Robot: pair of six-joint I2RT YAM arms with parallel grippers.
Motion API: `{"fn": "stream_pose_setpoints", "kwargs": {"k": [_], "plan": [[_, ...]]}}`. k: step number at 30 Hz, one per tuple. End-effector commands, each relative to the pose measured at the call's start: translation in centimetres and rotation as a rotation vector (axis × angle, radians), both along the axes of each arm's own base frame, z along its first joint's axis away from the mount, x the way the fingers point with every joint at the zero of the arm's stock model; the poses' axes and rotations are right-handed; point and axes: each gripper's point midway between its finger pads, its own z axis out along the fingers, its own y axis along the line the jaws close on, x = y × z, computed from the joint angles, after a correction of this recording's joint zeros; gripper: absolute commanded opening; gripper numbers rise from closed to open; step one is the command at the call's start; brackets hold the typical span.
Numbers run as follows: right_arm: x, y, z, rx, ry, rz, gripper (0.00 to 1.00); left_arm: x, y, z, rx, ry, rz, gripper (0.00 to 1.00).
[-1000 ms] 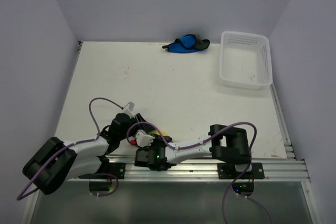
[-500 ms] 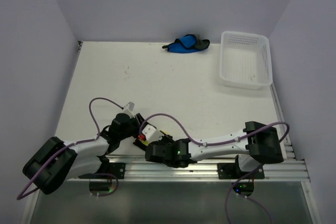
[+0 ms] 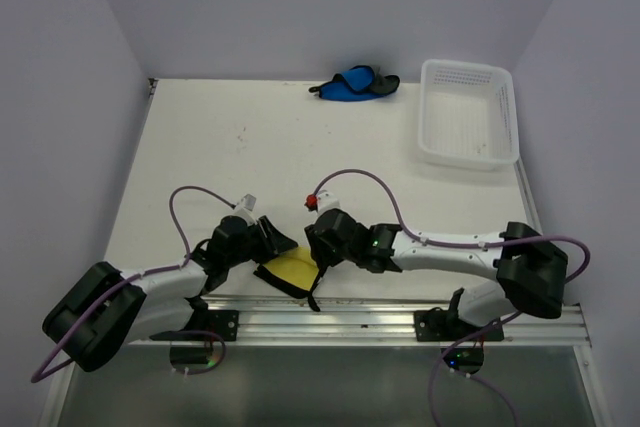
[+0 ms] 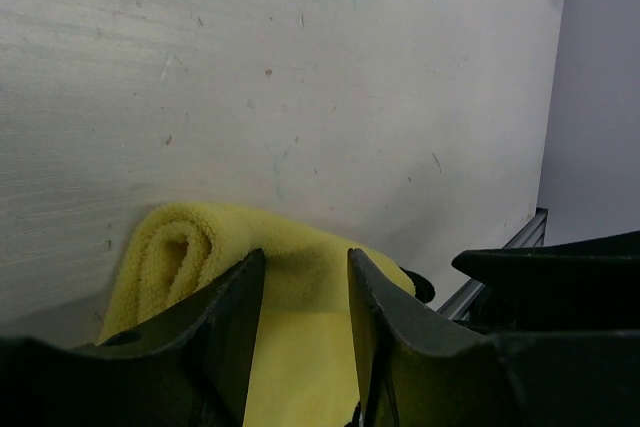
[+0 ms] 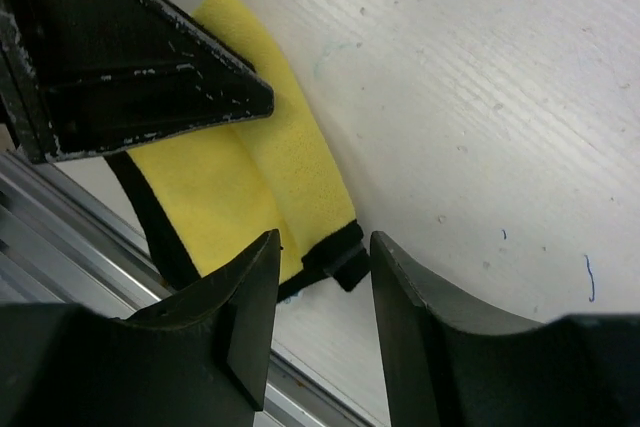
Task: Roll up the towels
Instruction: Roll the towel
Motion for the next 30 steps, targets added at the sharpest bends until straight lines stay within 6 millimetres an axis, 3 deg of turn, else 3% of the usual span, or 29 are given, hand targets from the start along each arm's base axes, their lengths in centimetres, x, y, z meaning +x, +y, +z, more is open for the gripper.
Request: {"fn": "stream_pose_setpoints", "kwargs": {"k": [1,7,17,19,26,30], "plan": [[0.0,2.1,0.1,0.118,0.089,0.018,0.45,-1.4,2.5,-3.6,0.144,0.078,0.033,0.45],[0.2,2.1,-2.4,0.121,0.185,0.029,0.48,-1.4,2.5,-3.6,0.151,0.081,0.026,0.45],[0.0,0.2,-5.5,0.037,0.205,0.008,0.49,-1.2,2.7,-3.3,0.156,0.066,0.033,0.45],[-0.1,0.2,-5.7,0.040,0.211,0.008,0.43,-1.1,2.7,-3.3,0.160,0.063,0.037,0.45],[-0.3,0.2,-5.5,0.055,0.205,0.025,0.08,-0.6,2.8,-3.0,0.181,0.037,0.032,0.45],[-0.4,0.3,-5.1,0.081,0.194,0.037,0.00,0.4,2.5,-2.3,0.193,0.015,0.034,0.45]]}}
